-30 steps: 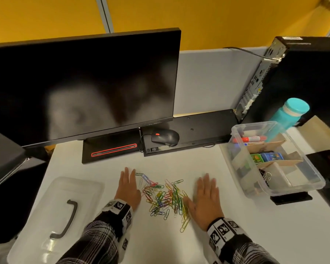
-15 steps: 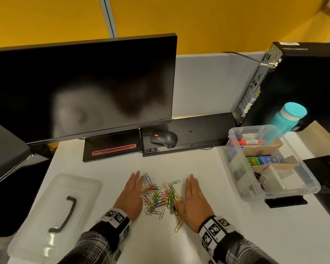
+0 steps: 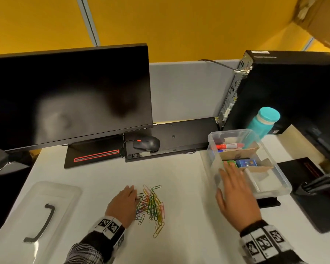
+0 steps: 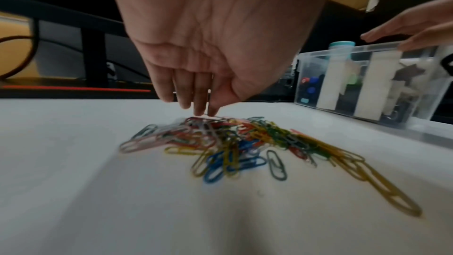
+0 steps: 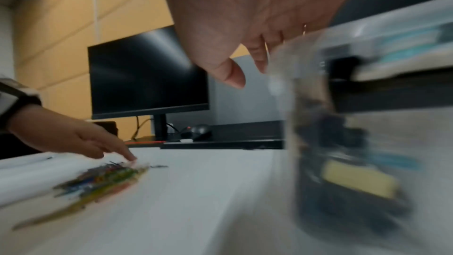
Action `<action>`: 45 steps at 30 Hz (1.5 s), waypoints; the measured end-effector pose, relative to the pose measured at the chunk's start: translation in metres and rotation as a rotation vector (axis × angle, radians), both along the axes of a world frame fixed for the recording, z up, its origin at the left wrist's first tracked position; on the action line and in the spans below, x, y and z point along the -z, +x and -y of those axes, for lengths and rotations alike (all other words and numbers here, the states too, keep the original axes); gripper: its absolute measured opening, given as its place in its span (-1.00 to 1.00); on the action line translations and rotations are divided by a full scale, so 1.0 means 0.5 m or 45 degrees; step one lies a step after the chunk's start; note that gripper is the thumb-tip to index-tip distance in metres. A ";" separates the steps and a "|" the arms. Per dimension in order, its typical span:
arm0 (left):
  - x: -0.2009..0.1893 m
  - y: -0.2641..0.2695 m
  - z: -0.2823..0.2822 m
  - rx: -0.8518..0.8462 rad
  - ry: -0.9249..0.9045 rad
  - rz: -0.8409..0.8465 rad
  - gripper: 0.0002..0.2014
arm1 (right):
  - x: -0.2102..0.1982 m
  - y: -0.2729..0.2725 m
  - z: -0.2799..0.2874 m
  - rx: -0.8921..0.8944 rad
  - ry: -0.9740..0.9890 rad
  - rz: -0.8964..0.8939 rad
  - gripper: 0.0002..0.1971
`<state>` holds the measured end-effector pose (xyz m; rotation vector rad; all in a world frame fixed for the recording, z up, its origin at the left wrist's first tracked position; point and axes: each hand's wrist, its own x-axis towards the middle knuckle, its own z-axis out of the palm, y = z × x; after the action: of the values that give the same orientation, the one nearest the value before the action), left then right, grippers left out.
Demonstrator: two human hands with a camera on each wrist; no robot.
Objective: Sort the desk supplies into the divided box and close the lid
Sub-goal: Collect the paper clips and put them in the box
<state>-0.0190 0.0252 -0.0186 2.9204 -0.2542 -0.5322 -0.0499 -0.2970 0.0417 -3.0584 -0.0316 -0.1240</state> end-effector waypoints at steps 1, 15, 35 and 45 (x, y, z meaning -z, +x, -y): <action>-0.008 0.003 0.020 0.037 0.003 0.036 -0.46 | 0.004 -0.003 0.025 0.036 -0.024 -0.012 -0.45; 0.029 -0.021 0.126 0.399 0.231 -0.135 0.00 | 0.054 0.006 -0.004 -0.190 -0.069 -0.026 -0.37; 0.016 -0.061 -0.016 0.641 0.083 0.157 -0.35 | 0.013 -0.027 -0.233 -0.406 0.074 0.041 -0.28; 0.027 0.017 -0.133 0.081 -0.099 -0.196 0.22 | 0.124 -0.033 -0.344 0.088 0.476 -0.735 0.22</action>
<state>-0.0106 0.0919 -0.0323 2.7863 -0.3398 -0.7355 -0.0662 -0.1248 -0.0202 -2.6068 0.1190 0.6662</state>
